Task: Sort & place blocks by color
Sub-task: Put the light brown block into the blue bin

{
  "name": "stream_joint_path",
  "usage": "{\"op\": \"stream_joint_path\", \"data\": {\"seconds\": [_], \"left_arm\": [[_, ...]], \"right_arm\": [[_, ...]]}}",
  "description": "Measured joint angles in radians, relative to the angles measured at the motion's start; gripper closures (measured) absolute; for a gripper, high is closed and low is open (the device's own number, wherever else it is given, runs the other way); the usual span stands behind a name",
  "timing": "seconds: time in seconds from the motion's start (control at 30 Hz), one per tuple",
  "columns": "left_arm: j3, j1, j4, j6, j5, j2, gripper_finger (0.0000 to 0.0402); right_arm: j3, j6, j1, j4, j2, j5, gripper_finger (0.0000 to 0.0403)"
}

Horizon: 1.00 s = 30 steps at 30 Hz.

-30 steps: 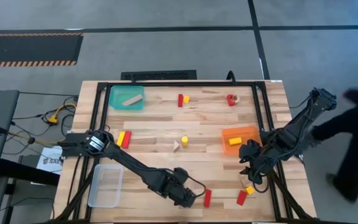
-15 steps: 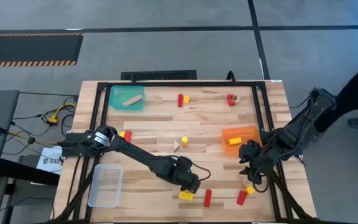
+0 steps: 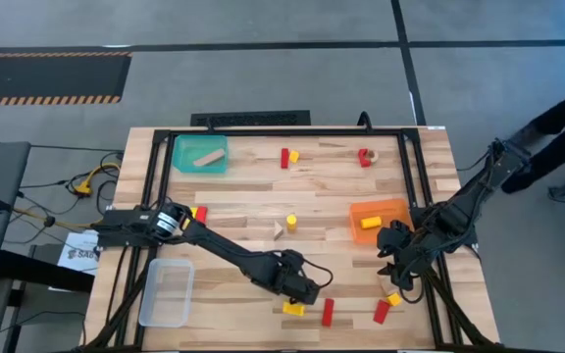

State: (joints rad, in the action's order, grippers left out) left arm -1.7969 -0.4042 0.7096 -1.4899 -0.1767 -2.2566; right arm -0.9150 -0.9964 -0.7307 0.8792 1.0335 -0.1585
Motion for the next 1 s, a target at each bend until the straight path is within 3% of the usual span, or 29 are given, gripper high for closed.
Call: {"op": "stream_joint_path", "data": {"seconds": [0.37,0.47,0.63,0.7,0.83,1.0], "left_arm": [[0.0,-0.001,-0.002,0.039,0.015,-0.036,0.0169],[0.0,0.002,0.016,0.071,0.015,-0.034,0.02],[-0.011,0.017,0.038,0.182,0.019,-0.027,0.0304],[-0.01,0.032,0.075,0.258,0.021,-0.01,0.0303],[-0.01,0.076,0.152,0.393,-0.042,0.1,0.0303],[-0.01,0.132,0.286,0.602,-0.23,0.317,0.0303]], "right_arm": [[0.0,0.002,0.0,0.001,0.0,0.0,0.0139],[0.0,0.003,0.0,0.003,0.0,0.0,0.0139],[0.0,0.007,0.0,0.004,0.0,0.0,0.0139],[0.0,0.007,0.0,0.004,0.0,0.0,0.0139],[0.0,0.007,0.005,0.005,0.0,-0.007,0.0139],[0.0,0.006,0.059,0.002,0.0,-0.037,0.0139]]}}
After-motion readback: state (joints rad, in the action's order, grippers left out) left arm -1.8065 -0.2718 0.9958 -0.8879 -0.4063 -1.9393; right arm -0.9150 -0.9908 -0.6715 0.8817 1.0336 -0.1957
